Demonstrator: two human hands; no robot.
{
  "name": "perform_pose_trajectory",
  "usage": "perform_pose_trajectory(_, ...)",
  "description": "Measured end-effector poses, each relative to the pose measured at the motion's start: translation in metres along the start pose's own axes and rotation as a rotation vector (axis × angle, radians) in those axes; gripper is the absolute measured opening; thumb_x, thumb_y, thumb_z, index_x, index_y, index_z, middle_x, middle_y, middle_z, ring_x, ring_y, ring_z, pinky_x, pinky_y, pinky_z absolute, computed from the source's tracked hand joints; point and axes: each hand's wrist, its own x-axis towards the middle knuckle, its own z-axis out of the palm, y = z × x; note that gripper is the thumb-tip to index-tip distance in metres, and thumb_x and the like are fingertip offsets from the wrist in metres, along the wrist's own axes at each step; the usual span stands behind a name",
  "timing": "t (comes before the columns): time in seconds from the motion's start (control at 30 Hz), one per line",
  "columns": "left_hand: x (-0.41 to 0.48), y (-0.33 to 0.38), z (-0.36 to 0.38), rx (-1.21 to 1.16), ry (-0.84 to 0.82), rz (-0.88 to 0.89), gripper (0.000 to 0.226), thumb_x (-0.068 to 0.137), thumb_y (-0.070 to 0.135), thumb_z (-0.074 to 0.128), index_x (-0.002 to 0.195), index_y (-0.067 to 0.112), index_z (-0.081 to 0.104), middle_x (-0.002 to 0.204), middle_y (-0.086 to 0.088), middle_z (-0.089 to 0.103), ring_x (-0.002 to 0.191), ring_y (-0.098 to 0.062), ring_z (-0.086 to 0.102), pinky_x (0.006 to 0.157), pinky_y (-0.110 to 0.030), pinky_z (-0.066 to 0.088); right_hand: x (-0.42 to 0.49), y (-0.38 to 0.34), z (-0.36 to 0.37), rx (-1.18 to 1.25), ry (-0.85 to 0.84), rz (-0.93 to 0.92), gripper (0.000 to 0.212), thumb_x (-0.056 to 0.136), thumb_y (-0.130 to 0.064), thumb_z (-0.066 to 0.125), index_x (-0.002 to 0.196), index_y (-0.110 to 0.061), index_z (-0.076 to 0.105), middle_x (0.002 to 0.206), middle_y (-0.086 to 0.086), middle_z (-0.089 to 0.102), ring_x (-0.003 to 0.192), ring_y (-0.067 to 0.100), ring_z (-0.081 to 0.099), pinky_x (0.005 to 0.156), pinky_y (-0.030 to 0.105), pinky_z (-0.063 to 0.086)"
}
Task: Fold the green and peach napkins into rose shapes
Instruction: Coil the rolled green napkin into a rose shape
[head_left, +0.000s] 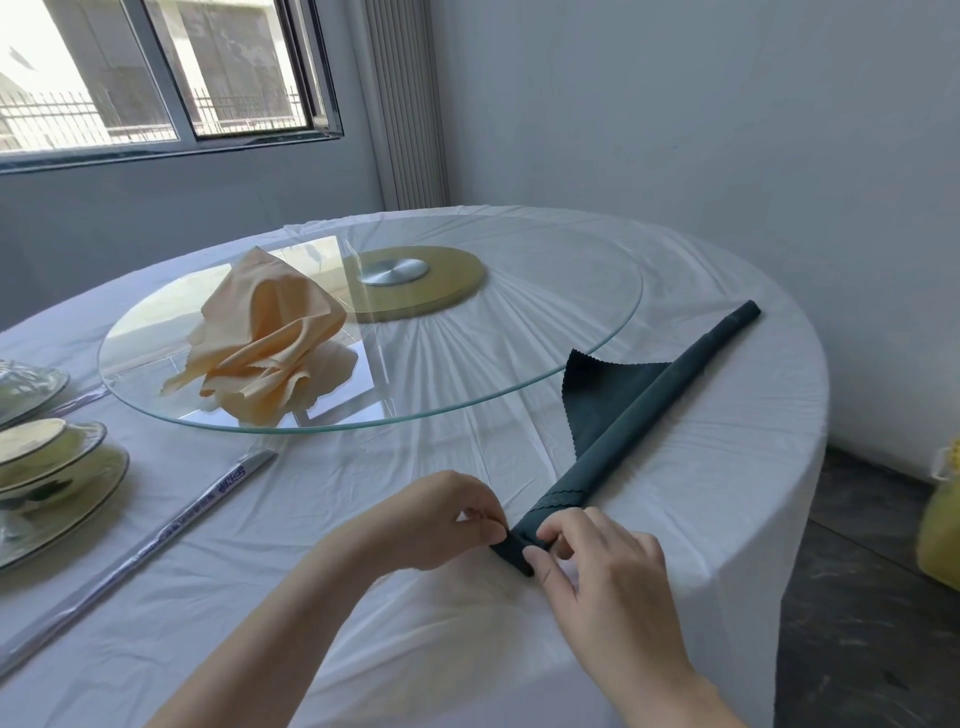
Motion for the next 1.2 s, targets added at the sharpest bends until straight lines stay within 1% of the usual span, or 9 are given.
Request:
perform_pose_trajectory(0.27, 0.011, 0.010, -0.002, -0.052, -0.003, -0.100, 0.016, 0.085, 0.028, 0.066, 0.101, 0.026, 0.062, 0.084, 0.012, 0.059, 0.081, -0.008, 0.056, 0.078, -0.023, 0.048, 0.003, 0.005, -0.005, 0.015, -0.091, 0.026, 0.020, 0.062, -0.051, 0.054, 0.070, -0.033, 0.058, 0.064, -0.017, 0.051, 0.060, 0.003, 0.053, 0.065, 0.019, 0.028)
perform_pose_trajectory(0.37, 0.009, 0.016, -0.003, -0.075, -0.026, -0.102, 0.010, 0.083, 0.028, 0.068, 0.085, 0.029, 0.058, 0.082, 0.009, 0.061, 0.081, -0.013, 0.059, 0.081, -0.031, 0.051, 0.003, 0.007, -0.009, 0.026, -0.082, 0.020, 0.016, 0.062, -0.048, 0.055, 0.061, -0.032, 0.057, 0.057, -0.016, 0.048, 0.054, 0.002, 0.048, 0.065, 0.023, 0.029)
perform_pose_trajectory(0.53, 0.006, 0.027, 0.001, -0.074, -0.113, -0.047, 0.007, 0.082, 0.026, 0.068, 0.079, 0.024, 0.063, 0.077, 0.010, 0.063, 0.068, -0.008, 0.057, 0.065, -0.025, 0.049, -0.009, 0.016, -0.018, 0.109, -0.109, 0.034, 0.019, 0.060, -0.049, 0.057, 0.056, -0.031, 0.056, 0.052, -0.019, 0.046, 0.054, -0.002, 0.046, 0.064, 0.018, 0.032)
perform_pose_trajectory(0.67, 0.004, 0.028, -0.001, -0.091, -0.094, -0.049, 0.009, 0.081, 0.031, 0.069, 0.084, 0.022, 0.070, 0.078, 0.012, 0.065, 0.077, -0.012, 0.063, 0.072, -0.031, 0.054, -0.005, 0.017, -0.021, 0.205, -0.169, 0.120, 0.027, 0.063, -0.054, 0.052, 0.059, -0.029, 0.062, 0.051, -0.021, 0.047, 0.054, 0.000, 0.048, 0.062, 0.023, 0.039)
perform_pose_trajectory(0.77, 0.001, 0.025, -0.006, -0.126, -0.182, -0.038, 0.017, 0.078, 0.030, 0.074, 0.094, 0.025, 0.071, 0.086, 0.012, 0.066, 0.076, -0.005, 0.060, 0.076, -0.027, 0.052, -0.003, 0.017, -0.022, 0.227, -0.160, 0.140, 0.031, 0.064, -0.055, 0.050, 0.059, -0.027, 0.062, 0.049, -0.020, 0.047, 0.054, 0.001, 0.048, 0.061, 0.025, 0.037)
perform_pose_trajectory(0.87, 0.002, 0.025, -0.005, -0.111, -0.191, -0.042, 0.016, 0.076, 0.030, 0.072, 0.091, 0.027, 0.071, 0.088, 0.008, 0.068, 0.081, -0.020, 0.064, 0.075, -0.042, 0.055, -0.004, 0.018, -0.021, 0.215, -0.117, 0.138, 0.030, 0.066, -0.054, 0.051, 0.060, -0.027, 0.061, 0.051, -0.020, 0.048, 0.053, 0.000, 0.047, 0.059, 0.027, 0.040)
perform_pose_trajectory(0.97, 0.002, 0.027, -0.004, -0.107, -0.200, -0.057, 0.023, 0.068, 0.041, 0.062, 0.085, 0.029, 0.070, 0.084, 0.006, 0.069, 0.081, -0.032, 0.065, 0.072, -0.048, 0.055, -0.005, 0.019, -0.021, 0.145, -0.034, 0.075, 0.020, 0.067, -0.051, 0.056, 0.078, -0.035, 0.058, 0.061, -0.021, 0.050, 0.056, -0.006, 0.042, 0.066, 0.025, 0.042)
perform_pose_trajectory(1.1, 0.008, 0.031, -0.005, -0.050, -0.221, -0.065, 0.017, 0.082, 0.031, 0.060, 0.092, 0.020, 0.069, 0.088, -0.002, 0.068, 0.085, -0.032, 0.064, 0.073, -0.043, 0.053, -0.007, 0.021, -0.021, 0.054, -0.009, -0.064, 0.023, 0.063, -0.047, 0.061, 0.083, -0.034, 0.059, 0.071, -0.017, 0.054, 0.067, -0.002, 0.045, 0.070, 0.023, 0.031)
perform_pose_trajectory(1.2, 0.012, 0.034, -0.001, 0.017, -0.192, -0.075, 0.017, 0.089, 0.028, 0.056, 0.096, 0.018, 0.066, 0.086, 0.005, 0.062, 0.080, -0.021, 0.062, 0.070, -0.032, 0.050, -0.004, 0.024, -0.020, 0.049, -0.007, -0.046, 0.019, 0.064, -0.046, 0.058, 0.076, -0.032, 0.062, 0.068, -0.018, 0.053, 0.066, -0.001, 0.044, 0.069, 0.022, 0.030)
